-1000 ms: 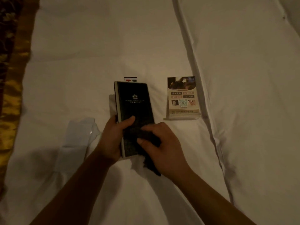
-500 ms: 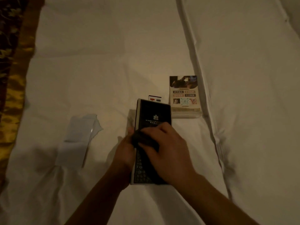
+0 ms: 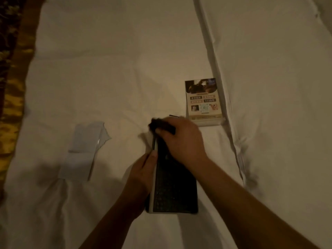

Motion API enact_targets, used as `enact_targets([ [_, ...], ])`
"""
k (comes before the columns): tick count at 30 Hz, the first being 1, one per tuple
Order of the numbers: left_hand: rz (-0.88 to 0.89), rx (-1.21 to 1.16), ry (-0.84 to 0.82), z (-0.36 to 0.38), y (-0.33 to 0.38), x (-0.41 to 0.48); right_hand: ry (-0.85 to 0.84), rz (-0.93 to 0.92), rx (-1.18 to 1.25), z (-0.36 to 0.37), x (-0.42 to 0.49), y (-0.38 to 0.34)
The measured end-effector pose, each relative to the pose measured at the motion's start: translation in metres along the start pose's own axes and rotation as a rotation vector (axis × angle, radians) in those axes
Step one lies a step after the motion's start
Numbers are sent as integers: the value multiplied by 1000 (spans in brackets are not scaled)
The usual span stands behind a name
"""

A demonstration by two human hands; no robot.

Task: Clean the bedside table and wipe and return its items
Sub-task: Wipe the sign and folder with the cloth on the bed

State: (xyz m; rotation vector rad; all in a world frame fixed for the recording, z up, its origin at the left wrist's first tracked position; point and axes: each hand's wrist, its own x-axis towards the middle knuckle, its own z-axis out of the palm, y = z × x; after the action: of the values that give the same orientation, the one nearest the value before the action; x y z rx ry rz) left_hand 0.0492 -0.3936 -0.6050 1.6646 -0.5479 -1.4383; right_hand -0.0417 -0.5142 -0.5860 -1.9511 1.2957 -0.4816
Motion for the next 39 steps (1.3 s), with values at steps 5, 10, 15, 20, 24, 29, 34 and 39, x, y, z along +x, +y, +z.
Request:
enact_targets([
  [5,-39,-21,-5,-4,-4,-3,141,247,-18,-17,38,33],
  [10,-30,-94,94,-7,-6,-5,149,274,-26,-24,-29,28],
  [15,-77,-233,79,-10,3,2,-103,24,-39,-4,-105,-23],
  [20,-72,-334,75,-5,1,5,-36,11,-88,-24,-84,-7],
  [24,-60,-308,95,0,4,6,67,95,-83,-27,-70,-1],
  [29,10,-234,117,-9,5,6,-48,9,-91,-23,-108,-3],
  [34,-125,-278,40,-12,-4,0,135,648,783,-52,-83,20],
  [39,-183,-349,-32,-9,6,-2,-30,885,1482,-26,-99,7],
])
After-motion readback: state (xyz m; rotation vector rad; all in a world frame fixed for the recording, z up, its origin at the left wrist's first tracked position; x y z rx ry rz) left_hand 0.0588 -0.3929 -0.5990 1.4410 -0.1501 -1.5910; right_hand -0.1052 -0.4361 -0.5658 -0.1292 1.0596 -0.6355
